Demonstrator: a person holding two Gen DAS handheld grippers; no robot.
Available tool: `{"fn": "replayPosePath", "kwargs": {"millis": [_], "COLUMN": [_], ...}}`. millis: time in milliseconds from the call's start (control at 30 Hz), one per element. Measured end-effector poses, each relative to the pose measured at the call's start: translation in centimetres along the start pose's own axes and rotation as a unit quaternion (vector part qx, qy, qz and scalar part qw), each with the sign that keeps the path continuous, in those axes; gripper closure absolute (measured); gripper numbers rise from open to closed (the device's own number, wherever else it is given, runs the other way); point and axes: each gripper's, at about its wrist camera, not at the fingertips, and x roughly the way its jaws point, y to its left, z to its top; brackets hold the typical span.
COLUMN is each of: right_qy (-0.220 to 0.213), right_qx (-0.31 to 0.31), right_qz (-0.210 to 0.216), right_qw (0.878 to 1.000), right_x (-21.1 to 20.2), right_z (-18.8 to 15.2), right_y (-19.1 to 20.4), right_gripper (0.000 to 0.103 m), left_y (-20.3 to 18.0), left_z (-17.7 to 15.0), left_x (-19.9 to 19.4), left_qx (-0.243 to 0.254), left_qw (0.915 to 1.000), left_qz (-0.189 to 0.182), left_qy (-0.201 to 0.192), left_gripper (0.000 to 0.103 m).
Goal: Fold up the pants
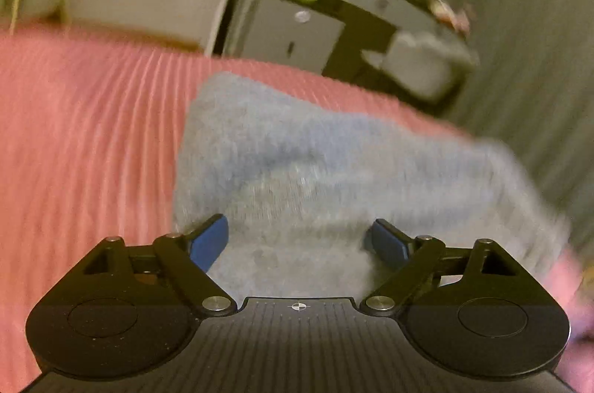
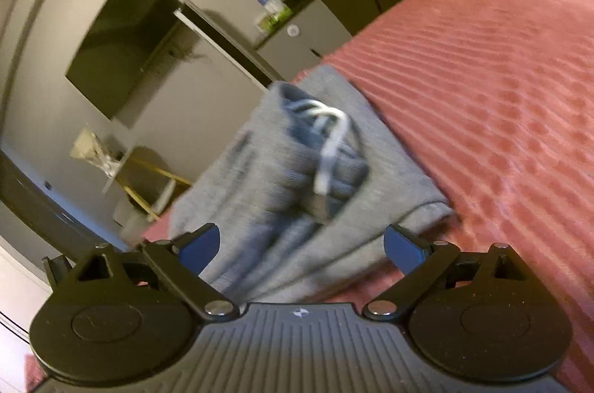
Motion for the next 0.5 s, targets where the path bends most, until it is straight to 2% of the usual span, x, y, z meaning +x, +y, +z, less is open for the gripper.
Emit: {"fn": "replayPosePath", "kwargs": {"millis": [33,67,100,200,233,267,333,400,433,500], "right_qy": [0.003,0.004,0.002,-0.006,-0.006,-0.003,0.002,0.006,0.007,0.023], "right_qx": [-0.003,-0.008,-0.012,-0.025,-0.029,-0.033,-0.041,-0.061,-0.068,-0.073], "right_qz": [-0.002,-0.001,0.0,-0.005,-0.007,-0.008,-0.017,-0.049,-0.072,-0.115], "right_qw": [1.0,1.0,1.0,1.0,1.0,0.999,0.999,0.997,0.995,0.99], "right_x": [-0.1,-0.5,-1.1,-2.4,-2.6,-2.9,-3.4,-4.0,-4.3,-4.8], "right_z": [0.0,0.2,0.3,0.3,0.3,0.2,0.2,-0.2,-0.5,-1.3], "right_y": [0.0,0.0,0.1,0.6,0.8,0.9,1.1,1.3,1.3,0.9], "right_gripper": [0.008,0.008,0.007,0.004,0.004,0.004,0.004,0.004,0.004,0.004], "left_y": [-1.0,-1.6,-1.6,1.0,1.6,1.9,2.6,2.9,3.1,2.8], "left_z": [-0.2,-0.4,-0.5,-1.2,-1.1,-1.0,-1.0,-1.7,-2.2,-2.8], "left_x": [-0.2,-0.5,-0.9,-1.7,-2.1,-2.6,-3.9,-5.3,-5.8,-7.2], "left_qx": [0.033,0.046,0.04,-0.022,-0.042,-0.061,-0.102,-0.12,-0.134,-0.183], "left_qw": [0.9993,0.9985,0.9988,0.9992,0.9984,0.9975,0.992,0.9815,0.9788,0.9738], "left_qz": [0.016,0.028,0.026,-0.017,-0.019,-0.007,0.068,0.145,0.152,0.134], "left_qy": [-0.002,-0.005,-0.009,-0.03,-0.033,-0.034,-0.031,-0.034,-0.034,-0.021], "left_gripper": [0.013,0.011,0.01,0.008,0.008,0.006,0.006,0.005,0.005,0.005]}}
